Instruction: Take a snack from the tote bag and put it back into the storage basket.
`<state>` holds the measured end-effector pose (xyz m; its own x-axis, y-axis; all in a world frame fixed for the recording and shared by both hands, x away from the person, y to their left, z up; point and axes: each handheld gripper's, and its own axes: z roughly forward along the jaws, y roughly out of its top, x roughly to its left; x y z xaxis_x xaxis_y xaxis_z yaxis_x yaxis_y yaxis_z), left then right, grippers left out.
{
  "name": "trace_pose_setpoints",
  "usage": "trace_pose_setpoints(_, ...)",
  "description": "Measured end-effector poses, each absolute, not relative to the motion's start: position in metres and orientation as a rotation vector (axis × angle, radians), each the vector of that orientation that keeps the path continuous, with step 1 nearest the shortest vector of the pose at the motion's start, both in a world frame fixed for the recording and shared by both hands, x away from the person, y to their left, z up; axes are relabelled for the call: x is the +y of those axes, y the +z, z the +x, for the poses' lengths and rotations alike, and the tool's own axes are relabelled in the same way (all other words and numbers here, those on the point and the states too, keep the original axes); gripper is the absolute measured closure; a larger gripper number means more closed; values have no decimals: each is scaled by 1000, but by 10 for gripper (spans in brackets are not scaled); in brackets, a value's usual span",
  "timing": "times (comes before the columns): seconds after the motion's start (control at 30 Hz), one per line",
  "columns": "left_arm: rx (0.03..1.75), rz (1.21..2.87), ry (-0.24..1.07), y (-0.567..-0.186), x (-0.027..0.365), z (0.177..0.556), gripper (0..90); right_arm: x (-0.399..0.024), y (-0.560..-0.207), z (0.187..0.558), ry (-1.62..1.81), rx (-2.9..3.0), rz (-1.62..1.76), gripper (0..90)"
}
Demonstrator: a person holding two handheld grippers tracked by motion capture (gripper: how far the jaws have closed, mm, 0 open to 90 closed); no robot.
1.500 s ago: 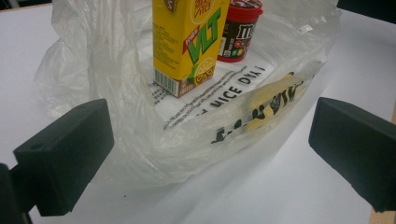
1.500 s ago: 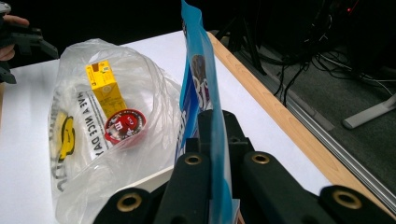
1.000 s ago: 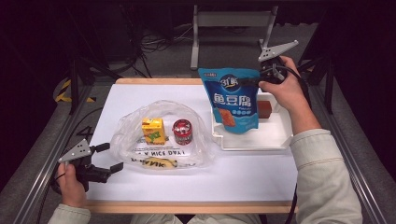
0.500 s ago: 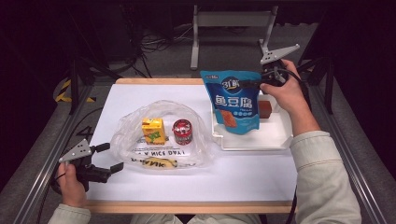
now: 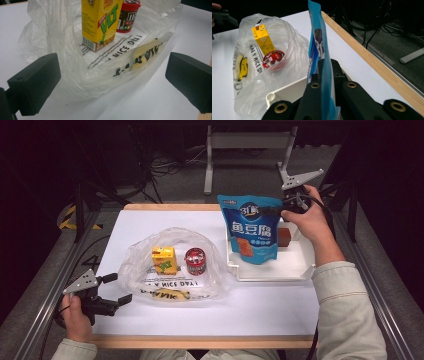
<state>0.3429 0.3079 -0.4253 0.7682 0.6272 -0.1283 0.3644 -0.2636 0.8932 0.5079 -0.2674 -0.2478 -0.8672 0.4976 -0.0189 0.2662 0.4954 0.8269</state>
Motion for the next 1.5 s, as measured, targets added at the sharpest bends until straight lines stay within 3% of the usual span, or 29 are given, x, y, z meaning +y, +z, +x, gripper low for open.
trace_pose_setpoints(0.77, 761, 1886, 302, -426, 306, 344, 6, -293, -255, 497, 1295, 2476, 684, 856)
trace_pose_setpoints(0.83, 759, 1886, 301, -426, 306, 344, 6, -293, -254, 495, 1305, 2468, 684, 832)
trace_pose_setpoints(1.23, 760, 1890, 301, -426, 306, 344, 6, -296, -243, 484, 1369, 2337, 671, 501)
trace_pose_setpoints(1.33, 761, 1890, 299, -426, 306, 344, 6, -297, -239, 481, 1372, 2324, 662, 478)
trace_pose_setpoints(1.37, 759, 1891, 298, -426, 306, 344, 6, -296, -233, 477, 1378, 2297, 646, 422)
trace_pose_setpoints(1.5, 757, 1892, 300, -426, 306, 345, 6, -295, -225, 470, 1368, 2277, 614, 406)
